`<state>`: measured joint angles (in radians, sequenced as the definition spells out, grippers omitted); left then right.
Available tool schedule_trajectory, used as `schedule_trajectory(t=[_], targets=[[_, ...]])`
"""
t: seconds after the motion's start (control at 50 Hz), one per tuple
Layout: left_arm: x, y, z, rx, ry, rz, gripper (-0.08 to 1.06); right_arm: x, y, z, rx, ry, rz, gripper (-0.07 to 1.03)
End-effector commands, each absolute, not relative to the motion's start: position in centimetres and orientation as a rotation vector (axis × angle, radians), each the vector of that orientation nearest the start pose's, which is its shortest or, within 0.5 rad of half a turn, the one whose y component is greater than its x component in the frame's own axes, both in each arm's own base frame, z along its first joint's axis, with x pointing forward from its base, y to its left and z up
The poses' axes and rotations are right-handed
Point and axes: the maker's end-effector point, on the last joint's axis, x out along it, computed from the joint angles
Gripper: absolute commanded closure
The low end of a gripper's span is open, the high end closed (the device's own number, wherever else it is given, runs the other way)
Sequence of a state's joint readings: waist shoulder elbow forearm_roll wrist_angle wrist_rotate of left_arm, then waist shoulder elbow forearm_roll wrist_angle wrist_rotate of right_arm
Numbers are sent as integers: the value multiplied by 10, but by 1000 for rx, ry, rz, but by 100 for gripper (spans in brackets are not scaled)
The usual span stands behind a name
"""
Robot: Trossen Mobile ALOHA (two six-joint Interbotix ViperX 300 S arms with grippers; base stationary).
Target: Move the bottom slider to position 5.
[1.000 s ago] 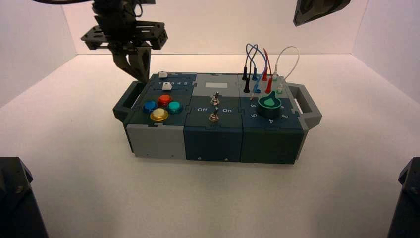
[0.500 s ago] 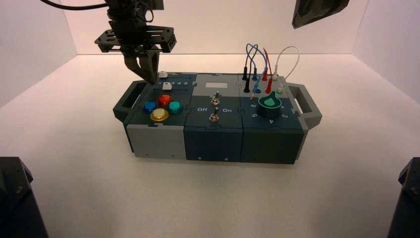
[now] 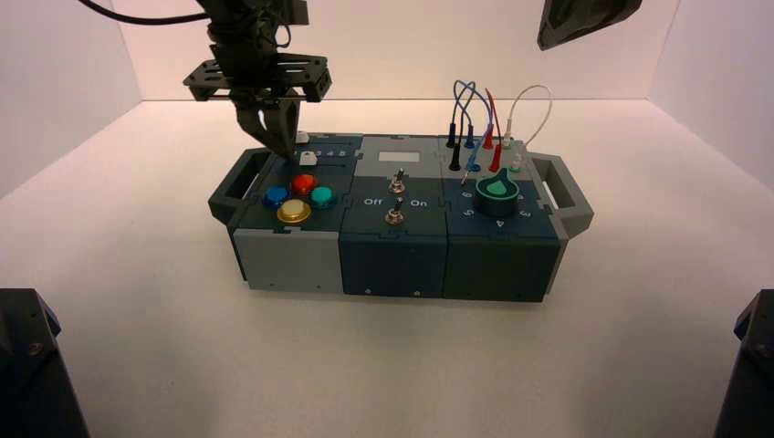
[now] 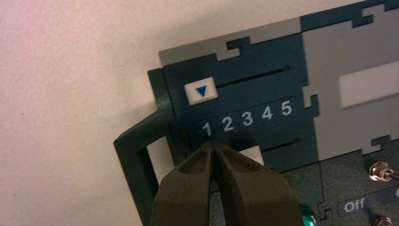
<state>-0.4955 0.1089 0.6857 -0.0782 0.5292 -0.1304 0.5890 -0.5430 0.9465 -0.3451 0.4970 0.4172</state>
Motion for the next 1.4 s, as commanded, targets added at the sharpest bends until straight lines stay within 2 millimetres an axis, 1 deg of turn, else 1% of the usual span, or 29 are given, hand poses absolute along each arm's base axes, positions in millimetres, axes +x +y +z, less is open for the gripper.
schedule_trajectory(t=[0.02, 0.42, 0.7, 1.12, 1.4], targets=[[308, -180, 42, 119, 1305, -333, 101, 259, 141, 178, -203, 796, 367, 99], [300, -190, 38, 122, 1321, -353, 101, 259, 141, 178, -203, 796, 365, 99], [298, -194, 38, 120, 1323, -360, 101, 259, 141, 179, -203, 796, 365, 99], [295, -211, 34, 129, 1331, -389, 101, 259, 141, 179, -202, 794, 365, 99], [293, -216, 32, 128, 1340, -397, 101, 259, 141, 179, -203, 796, 364, 99]])
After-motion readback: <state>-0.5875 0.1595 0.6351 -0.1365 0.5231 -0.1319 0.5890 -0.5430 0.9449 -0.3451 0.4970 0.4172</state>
